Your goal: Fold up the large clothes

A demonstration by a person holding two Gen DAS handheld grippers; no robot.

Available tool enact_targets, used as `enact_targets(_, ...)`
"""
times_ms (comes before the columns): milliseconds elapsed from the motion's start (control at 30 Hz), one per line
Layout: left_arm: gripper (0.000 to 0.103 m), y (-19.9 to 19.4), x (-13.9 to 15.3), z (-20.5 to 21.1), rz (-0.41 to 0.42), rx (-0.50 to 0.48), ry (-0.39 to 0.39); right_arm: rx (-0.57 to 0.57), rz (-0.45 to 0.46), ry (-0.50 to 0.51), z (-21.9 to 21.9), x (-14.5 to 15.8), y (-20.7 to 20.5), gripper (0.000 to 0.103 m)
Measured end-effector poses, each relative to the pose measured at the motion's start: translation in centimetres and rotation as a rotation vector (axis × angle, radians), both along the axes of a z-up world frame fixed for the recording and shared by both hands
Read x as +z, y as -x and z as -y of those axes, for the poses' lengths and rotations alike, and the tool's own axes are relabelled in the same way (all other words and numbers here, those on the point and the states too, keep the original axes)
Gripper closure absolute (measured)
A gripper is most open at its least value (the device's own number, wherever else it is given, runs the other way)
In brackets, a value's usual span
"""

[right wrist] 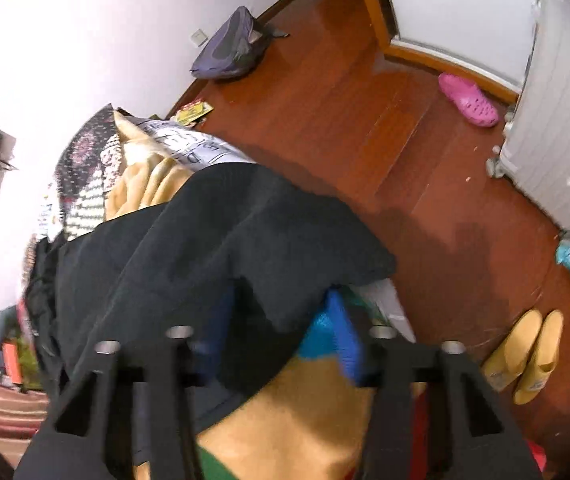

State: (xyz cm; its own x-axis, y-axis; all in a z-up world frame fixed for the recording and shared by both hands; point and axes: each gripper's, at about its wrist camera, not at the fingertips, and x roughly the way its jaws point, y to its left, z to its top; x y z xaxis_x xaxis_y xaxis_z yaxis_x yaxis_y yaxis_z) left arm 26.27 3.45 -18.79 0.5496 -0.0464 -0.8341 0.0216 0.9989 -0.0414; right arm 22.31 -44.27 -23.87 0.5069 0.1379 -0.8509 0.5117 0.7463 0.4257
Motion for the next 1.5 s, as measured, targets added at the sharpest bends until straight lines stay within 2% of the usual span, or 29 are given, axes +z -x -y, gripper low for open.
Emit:
enact_targets(33, 0.018, 0.1, 0.1, -0.1, 0.004, 0.001, -0.001, 0.016, 0.011, 0.006, -0.3, 0.4, 0.0, 0.088)
enact_targets(133, 0.018, 0.6, 0.3, -0.6, 0.011, 0.004, 0.007, 0.047, 0.04, 0.089, -1.4, 2.6, 0.0, 0.094)
enact_targets(300, 0.018, 1.6, 0.9, -1.6, 0.032, 0.014, 0.01, 0.11, 0.162, 0.134, -3.5, 8.5, 0.2, 0.096)
enact_targets(400, 0.018, 2.3, 1.3, -2.4, 0.045, 0.016, 0.02, 0.167, 0.274, 0.143, -5.6, 12.9, 0.7, 0.096)
enact_targets(567, 0.018, 3.3, 1.9, -3.8, 0.061, 0.027, 0.02, 0.341, 0.431, 0.175, -12.1, 19.0, 1.2, 0.096)
enact_targets(633, 0.018, 3.8, 2.1, -4.4, 0.069, 0.033, 0.029, 0.419, 0.456, 0.176, -15.1, 19.7, 1.5, 0.096)
enact_targets(733, 0.018, 4.6, 2.4, -5.2, 0.08, 0.046, 0.043, 0.536, 0.459, 0.168, -19.6, 18.9, 1.8, 0.096)
enact_targets(833, 0.018, 5.4, 2.6, -6.0, 0.083, 0.058, 0.051, 0.629, 0.427, 0.153, -23.0, 16.6, 2.0, 0.096)
enact_targets(1100, 0.018, 6.9, 2.6, -7.3, 0.078, 0.083, 0.04, 0.834, 0.185, 0.074, -28.5, 9.3, 1.8, 0.095)
enact_targets(1233, 0.018, 7.1, 2.1, -7.5, 0.063, 0.099, 0.053, 0.885, 0.108, 0.105, -29.8, 7.9, 2.2, 0.093)
enact_targets(1367, 0.018, 6.8, 1.6, -6.8, 0.042, 0.092, 0.044, 0.886, 0.098, 0.052, -28.1, 8.3, 2.8, 0.085)
enact_targets(1433, 0.018, 6.5, 1.7, -6.1, 0.041, 0.076, 0.036, 0.854, 0.111, 0.067, -27.3, 8.9, 3.2, 0.069)
enact_targets(1500, 0.018, 6.0, 2.2, -5.0, 0.05, 0.051, 0.024, 0.818, 0.149, 0.097, -26.4, 9.8, 3.6, 0.06)
